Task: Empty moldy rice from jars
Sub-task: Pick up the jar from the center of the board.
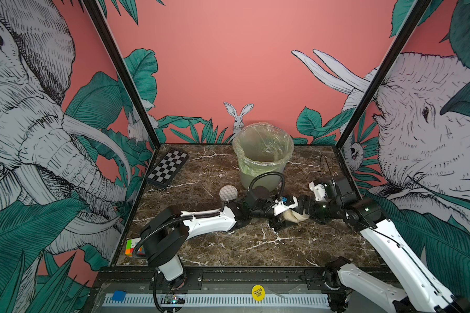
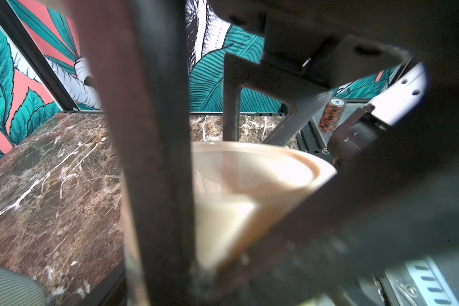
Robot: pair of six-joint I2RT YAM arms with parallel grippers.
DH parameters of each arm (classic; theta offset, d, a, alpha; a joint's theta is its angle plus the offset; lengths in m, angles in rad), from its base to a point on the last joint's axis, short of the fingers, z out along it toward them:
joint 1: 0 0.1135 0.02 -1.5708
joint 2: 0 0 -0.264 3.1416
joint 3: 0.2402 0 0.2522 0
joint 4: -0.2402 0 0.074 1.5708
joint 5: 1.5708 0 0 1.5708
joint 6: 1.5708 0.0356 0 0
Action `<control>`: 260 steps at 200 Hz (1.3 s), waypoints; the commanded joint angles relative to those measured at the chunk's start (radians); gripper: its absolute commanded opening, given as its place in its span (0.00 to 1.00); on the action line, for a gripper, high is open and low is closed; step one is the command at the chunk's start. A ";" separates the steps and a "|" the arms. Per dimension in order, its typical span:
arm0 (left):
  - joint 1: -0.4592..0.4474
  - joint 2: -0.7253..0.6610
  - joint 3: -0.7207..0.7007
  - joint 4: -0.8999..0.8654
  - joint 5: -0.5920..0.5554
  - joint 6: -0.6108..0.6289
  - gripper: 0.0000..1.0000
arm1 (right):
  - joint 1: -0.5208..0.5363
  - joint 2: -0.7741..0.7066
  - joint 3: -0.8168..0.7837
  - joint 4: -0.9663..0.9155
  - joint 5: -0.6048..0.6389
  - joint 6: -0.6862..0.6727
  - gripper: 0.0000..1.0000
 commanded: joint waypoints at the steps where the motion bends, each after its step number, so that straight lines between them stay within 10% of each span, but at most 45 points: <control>1: -0.023 0.028 0.047 -0.027 -0.008 0.021 0.13 | 0.023 -0.004 -0.008 0.102 -0.048 -0.038 0.85; 260: -0.023 -0.001 0.016 0.178 -0.050 0.009 0.00 | 0.022 -0.040 -0.030 0.215 -0.200 -0.051 0.98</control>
